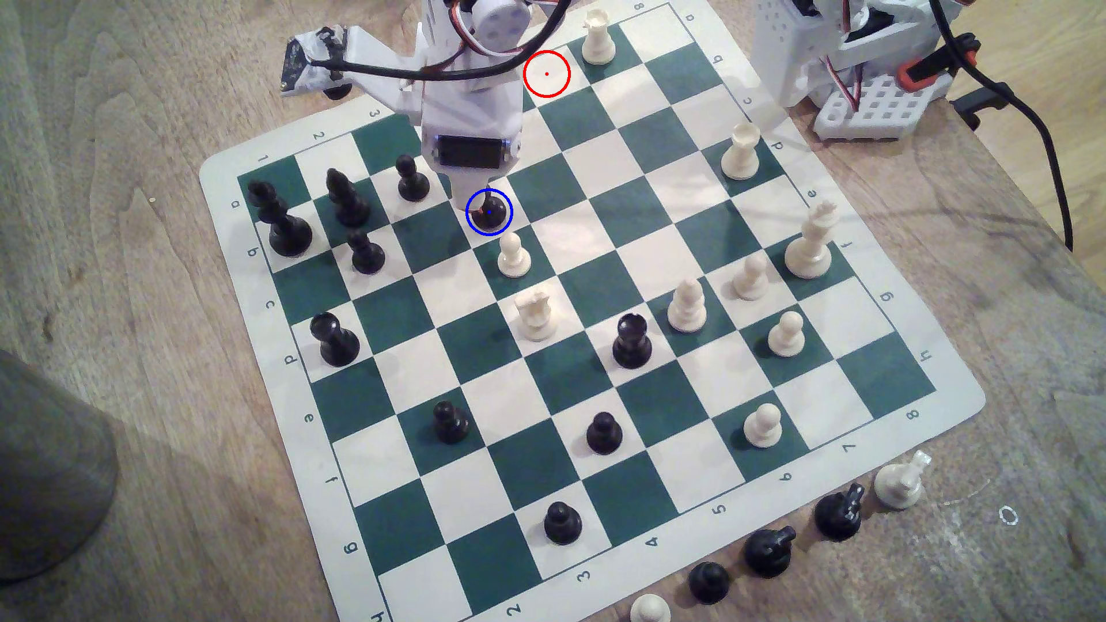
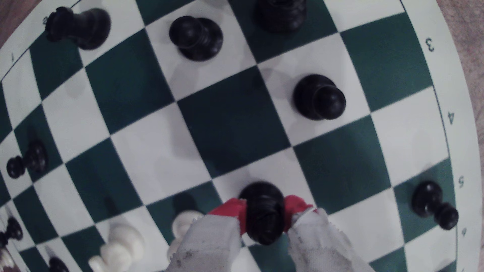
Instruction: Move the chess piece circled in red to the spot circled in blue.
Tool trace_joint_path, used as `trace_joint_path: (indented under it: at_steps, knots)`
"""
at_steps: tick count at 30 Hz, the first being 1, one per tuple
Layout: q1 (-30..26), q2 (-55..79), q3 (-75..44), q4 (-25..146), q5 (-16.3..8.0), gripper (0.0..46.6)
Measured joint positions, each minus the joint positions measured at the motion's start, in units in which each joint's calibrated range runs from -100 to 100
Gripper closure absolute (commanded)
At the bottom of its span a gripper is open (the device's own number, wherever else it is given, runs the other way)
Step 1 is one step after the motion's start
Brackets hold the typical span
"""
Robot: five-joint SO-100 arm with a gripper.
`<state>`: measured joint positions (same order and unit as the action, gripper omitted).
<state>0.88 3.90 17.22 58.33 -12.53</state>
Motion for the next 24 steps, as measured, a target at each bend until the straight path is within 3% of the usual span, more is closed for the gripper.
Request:
trace_joint_path:
  at_steps: [2, 7, 24]
  knots:
    - [0.0, 0.0, 0.0, 0.08, 0.0, 28.4]
    - [0.0, 0.0, 0.0, 0.08, 0.0, 25.0]
    - [0.0, -0.08, 1.36, 3.51, 0.0, 24.6]
